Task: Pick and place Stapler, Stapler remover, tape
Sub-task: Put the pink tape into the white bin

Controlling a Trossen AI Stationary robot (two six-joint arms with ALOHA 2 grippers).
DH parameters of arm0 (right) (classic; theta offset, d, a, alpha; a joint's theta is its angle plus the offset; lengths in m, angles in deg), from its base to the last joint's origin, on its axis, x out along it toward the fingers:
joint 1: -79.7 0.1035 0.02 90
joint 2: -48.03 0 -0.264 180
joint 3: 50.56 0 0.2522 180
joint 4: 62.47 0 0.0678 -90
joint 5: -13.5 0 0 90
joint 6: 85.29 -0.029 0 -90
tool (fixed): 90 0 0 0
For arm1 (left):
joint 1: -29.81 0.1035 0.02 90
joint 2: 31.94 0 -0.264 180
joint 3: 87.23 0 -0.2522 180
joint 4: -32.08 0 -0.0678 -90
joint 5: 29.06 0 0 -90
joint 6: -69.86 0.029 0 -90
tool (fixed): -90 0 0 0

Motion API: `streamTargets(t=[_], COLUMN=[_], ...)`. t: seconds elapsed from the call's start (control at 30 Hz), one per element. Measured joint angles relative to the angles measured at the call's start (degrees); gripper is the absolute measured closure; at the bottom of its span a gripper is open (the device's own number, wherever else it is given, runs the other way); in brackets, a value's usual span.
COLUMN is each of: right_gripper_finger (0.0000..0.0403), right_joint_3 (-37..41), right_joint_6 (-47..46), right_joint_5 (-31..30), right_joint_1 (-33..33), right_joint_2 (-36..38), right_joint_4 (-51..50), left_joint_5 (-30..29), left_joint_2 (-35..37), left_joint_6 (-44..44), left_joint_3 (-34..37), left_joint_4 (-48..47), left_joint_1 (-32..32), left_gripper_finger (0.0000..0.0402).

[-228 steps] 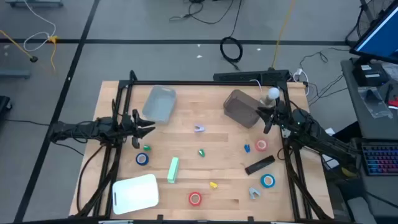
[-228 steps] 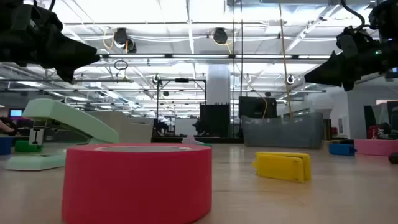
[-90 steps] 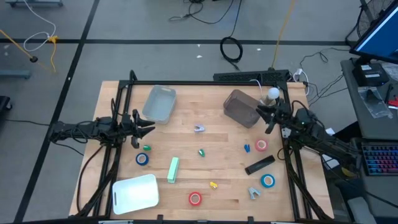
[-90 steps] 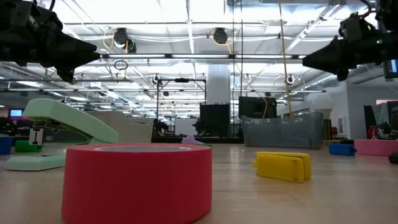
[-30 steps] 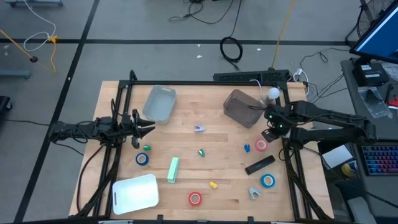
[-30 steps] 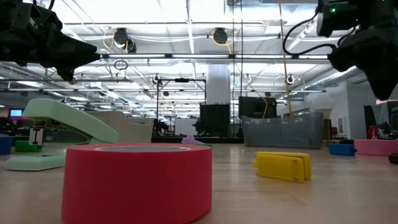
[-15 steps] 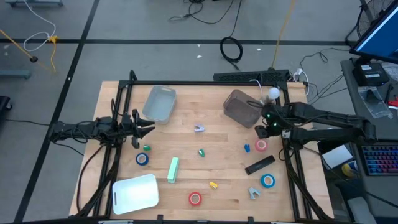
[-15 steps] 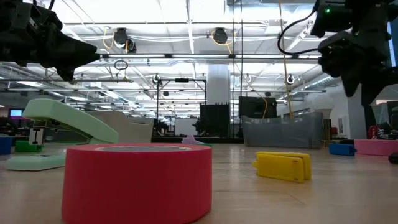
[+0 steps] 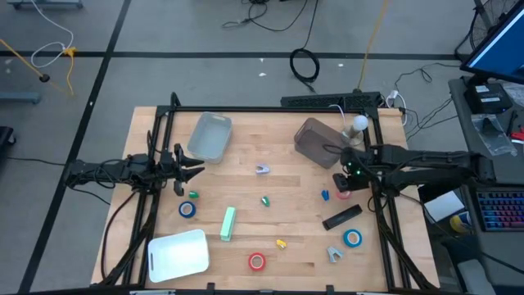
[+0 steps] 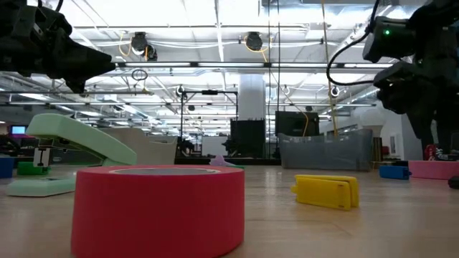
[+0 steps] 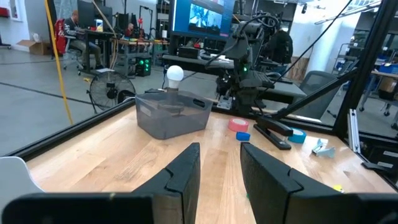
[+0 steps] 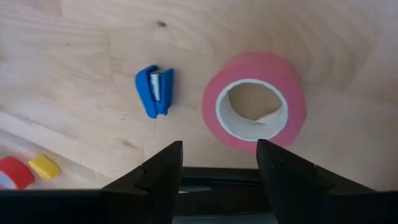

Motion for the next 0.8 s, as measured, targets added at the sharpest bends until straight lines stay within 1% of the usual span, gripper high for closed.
streamTargets(t=[0.17,0.43,0.6,0.8], right_gripper_finger=[0.0206,0.0206,0.0207,0.0206], right_joint_3=[1.6,1.7,1.7,1.7], right_joint_6=[-3.1,-6.3,-3.2,-0.7], right_joint_5=[-0.2,-0.2,-1.9,-2.9], right_joint_1=[0.6,0.6,0.6,0.6], right_joint_2=[0.0,0.0,-0.3,-3.8], right_joint_4=[1.3,3.2,9.1,8.7], left_joint_5=[0.0,0.0,0.0,0.0], left_joint_2=[0.0,0.0,0.0,0.0], left_joint_6=[0.0,0.0,0.0,-0.1], left_joint_3=[0.0,0.0,0.0,0.0], left_joint_4=[0.0,0.0,0.0,0.0], left_joint_1=[0.0,0.0,0.0,0.0], left_gripper_finger=[0.0282,0.0282,0.0282,0.0282])
